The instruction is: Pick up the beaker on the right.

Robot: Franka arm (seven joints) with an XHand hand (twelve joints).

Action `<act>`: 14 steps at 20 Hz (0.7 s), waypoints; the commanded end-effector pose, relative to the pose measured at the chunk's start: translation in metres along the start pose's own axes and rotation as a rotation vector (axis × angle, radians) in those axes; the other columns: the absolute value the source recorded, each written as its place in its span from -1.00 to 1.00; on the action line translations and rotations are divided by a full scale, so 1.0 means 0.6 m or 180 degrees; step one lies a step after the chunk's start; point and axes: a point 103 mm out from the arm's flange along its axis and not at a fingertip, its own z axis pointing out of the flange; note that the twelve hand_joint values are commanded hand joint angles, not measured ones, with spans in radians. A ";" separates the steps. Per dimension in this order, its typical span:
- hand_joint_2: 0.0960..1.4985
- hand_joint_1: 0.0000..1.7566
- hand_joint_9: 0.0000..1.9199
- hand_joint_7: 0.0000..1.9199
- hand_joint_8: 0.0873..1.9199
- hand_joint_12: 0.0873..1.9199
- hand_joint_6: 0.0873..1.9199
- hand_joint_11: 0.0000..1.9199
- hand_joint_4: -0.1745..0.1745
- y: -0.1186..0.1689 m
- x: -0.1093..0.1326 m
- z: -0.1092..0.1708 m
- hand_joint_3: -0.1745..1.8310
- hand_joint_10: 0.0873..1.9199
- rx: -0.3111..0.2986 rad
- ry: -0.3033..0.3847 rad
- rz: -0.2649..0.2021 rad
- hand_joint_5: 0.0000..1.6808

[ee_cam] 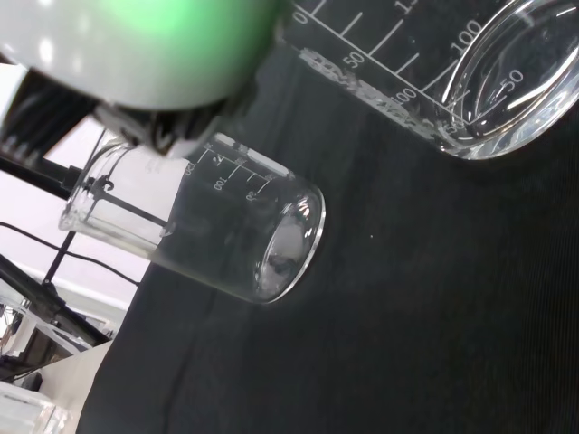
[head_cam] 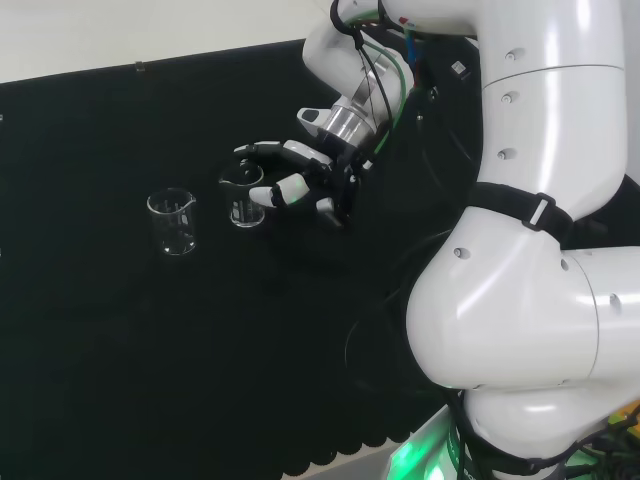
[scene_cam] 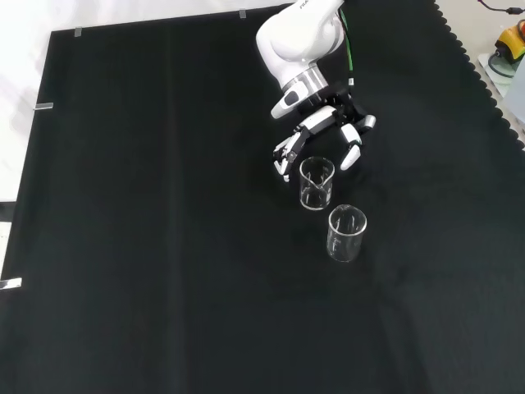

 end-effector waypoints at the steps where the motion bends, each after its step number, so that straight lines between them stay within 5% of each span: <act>1: -0.74 0.11 -0.55 -0.64 -0.40 0.29 -0.90 -1.00 -0.30 -0.001 -0.003 -0.001 0.26 -0.48 -0.0017 0.0017 -0.0012 -0.56; 14: -0.74 0.11 -0.55 -0.63 -0.40 0.29 -0.88 -1.00 -0.27 0.007 -0.007 0.011 0.25 -0.48 0.0001 0.0034 -0.0021 -0.53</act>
